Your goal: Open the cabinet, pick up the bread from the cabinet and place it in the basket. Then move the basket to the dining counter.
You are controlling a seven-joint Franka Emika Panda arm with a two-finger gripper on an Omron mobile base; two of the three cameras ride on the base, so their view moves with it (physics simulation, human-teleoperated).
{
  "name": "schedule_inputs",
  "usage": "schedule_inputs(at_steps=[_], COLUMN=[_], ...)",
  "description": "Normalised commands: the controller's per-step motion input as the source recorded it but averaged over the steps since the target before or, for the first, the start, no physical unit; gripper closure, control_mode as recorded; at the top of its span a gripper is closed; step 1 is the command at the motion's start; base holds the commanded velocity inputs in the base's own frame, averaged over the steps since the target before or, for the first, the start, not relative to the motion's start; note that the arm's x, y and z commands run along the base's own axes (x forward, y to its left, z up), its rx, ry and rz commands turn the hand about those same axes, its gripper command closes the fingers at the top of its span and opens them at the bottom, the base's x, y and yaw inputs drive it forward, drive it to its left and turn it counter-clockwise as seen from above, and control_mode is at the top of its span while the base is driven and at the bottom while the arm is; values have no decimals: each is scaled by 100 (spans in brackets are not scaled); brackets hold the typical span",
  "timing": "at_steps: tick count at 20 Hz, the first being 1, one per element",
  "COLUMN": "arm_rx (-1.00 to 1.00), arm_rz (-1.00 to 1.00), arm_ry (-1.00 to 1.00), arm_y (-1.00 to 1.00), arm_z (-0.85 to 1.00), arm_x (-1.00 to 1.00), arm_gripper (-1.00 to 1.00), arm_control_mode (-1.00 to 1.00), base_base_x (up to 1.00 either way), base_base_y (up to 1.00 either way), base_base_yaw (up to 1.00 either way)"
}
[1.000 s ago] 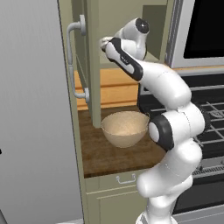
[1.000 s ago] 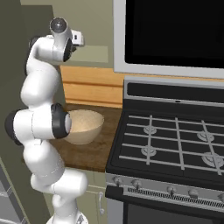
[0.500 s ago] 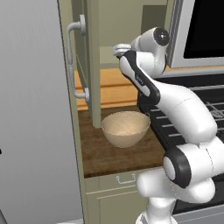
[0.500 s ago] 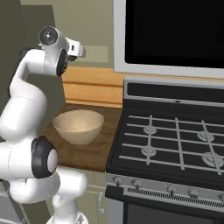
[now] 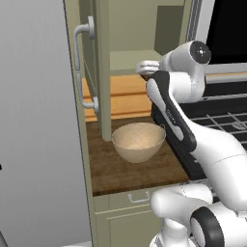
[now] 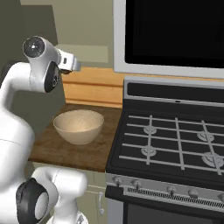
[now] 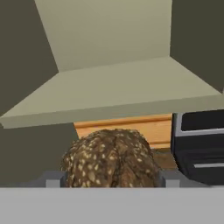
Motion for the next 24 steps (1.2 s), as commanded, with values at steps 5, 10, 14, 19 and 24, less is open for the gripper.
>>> schedule_inputs(at_steps=[5,10,14,19,24], arm_rx=[0,0,0,0,0], arm_rz=[0,0,0,1,6], arm_ry=[43,30,0,2,6], arm_y=[-3,-15,-1,0,0], arm_z=[-8,-78,-100,-99,-72], arm_x=[-63,-38,-10,1,34], arm_gripper=[100,100,100,100,100], arm_control_mode=[-100,-100,-100,-100,-100], base_base_x=[0,0,0,0,0], base_base_y=[0,0,0,0,0], base_base_yaw=[0,0,0,0,0])
